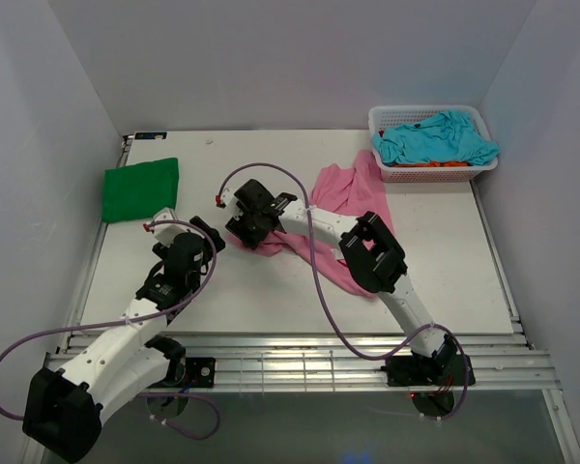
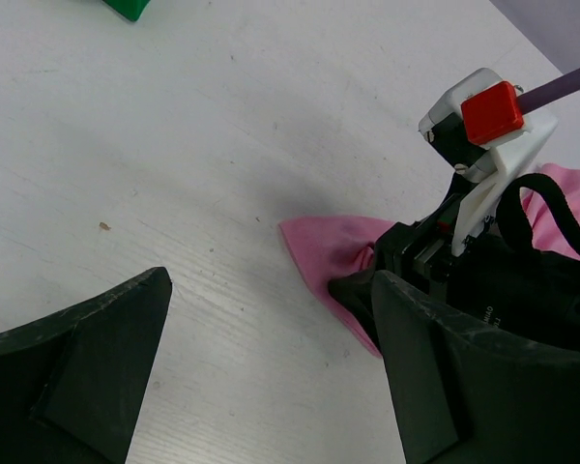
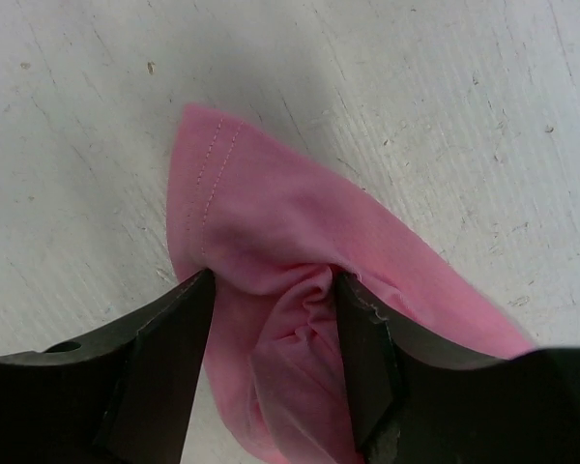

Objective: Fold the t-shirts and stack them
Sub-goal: Flatten the tshirt out

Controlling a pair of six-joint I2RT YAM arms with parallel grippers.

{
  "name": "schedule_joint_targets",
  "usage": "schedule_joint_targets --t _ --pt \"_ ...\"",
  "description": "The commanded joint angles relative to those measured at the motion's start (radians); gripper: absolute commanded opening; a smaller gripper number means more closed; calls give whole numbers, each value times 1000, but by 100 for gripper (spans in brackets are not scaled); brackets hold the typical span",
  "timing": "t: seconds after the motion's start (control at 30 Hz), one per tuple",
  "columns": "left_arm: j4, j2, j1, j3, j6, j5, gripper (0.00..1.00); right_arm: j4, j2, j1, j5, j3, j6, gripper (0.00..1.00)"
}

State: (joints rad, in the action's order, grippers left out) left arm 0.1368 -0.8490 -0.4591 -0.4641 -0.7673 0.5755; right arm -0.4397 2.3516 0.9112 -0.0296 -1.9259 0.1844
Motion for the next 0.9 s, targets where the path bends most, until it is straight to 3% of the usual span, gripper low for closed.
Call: schedule_joint_targets --t 0.0,0.07,0.13,0.17,0.2,0.33,0.5,0.63,0.77,0.87 --pt "29 28 7 -1 10 30 95 -4 12 2 25 7 24 59" --pt "32 36 7 1 10 32 95 -1 21 2 22 7 24 53" --pt "35 37 7 1 10 32 95 1 28 2 23 7 20 32" --pt "38 39 7 2 10 32 95 1 34 2 25 5 18 14" --pt "38 38 7 2 8 34 95 -2 37 2 23 5 17 9" --pt "49 41 7 2 0 43 95 -1 48 2 25 11 10 8" --pt "98 68 7 -16 -23 86 95 32 -66 2 123 16 -29 8" --pt "122 82 8 -31 -39 113 95 -17 -211 2 190 -132 -40 8" --pt "133 76 8 -38 -67 103 95 -108 -320 2 272 -393 -34 8" --pt "136 77 8 -34 -81 95 95 -90 -467 2 316 -412 -22 8"
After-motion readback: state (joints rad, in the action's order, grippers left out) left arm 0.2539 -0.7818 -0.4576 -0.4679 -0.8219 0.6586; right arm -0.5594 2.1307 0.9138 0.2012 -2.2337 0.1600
